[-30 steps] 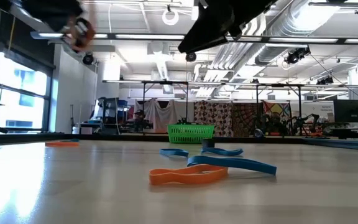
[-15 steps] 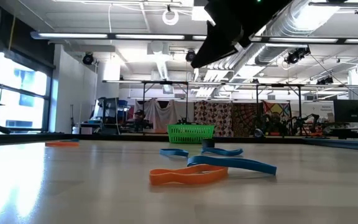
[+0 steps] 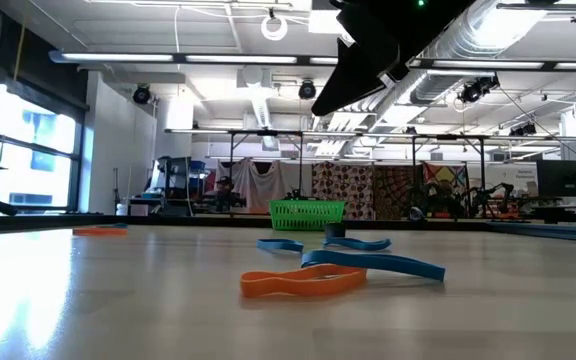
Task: Sort rubber bands into baskets
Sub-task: Put the orange rubber band into the yellow bin, then put the blue rubber band into the orange bin
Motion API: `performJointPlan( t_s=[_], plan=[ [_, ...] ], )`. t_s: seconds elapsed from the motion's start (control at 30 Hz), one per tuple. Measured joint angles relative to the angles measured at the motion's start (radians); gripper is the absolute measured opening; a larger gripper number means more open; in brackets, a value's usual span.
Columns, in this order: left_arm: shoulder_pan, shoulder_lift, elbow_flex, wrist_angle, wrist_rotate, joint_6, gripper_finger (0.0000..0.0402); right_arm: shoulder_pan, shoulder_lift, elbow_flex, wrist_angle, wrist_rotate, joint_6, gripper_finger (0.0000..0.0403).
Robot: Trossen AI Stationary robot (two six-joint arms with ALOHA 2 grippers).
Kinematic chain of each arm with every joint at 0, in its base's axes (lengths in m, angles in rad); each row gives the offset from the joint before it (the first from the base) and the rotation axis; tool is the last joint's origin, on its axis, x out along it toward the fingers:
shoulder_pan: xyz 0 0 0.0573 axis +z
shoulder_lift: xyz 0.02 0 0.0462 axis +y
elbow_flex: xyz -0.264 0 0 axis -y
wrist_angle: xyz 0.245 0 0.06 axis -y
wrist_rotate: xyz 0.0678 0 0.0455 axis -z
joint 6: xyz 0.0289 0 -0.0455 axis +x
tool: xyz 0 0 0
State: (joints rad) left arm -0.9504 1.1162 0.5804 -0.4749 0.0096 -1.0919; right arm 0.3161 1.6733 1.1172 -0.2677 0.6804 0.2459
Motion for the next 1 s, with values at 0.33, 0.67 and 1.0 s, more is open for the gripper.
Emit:
performJointPlan(
  t_s=[0.33,0.67,1.0],
  plan=[
    [0.000,0.040,0.000,0.000,0.031,-0.078,0.0122,0.000,0.000,0.001,-0.058,-0.015,0.001,0.0081],
    [0.000,-0.054,0.000,0.001,0.034,-0.112,0.0172,0.000,0.000,0.133,-0.498,-0.156,0.165,0.0149],
    [0.004,-0.144,-0.003,0.053,-0.077,0.019,0.0164,-0.002,0.000,0.172,-0.936,-0.328,0.401,0.0176]
  ],
)
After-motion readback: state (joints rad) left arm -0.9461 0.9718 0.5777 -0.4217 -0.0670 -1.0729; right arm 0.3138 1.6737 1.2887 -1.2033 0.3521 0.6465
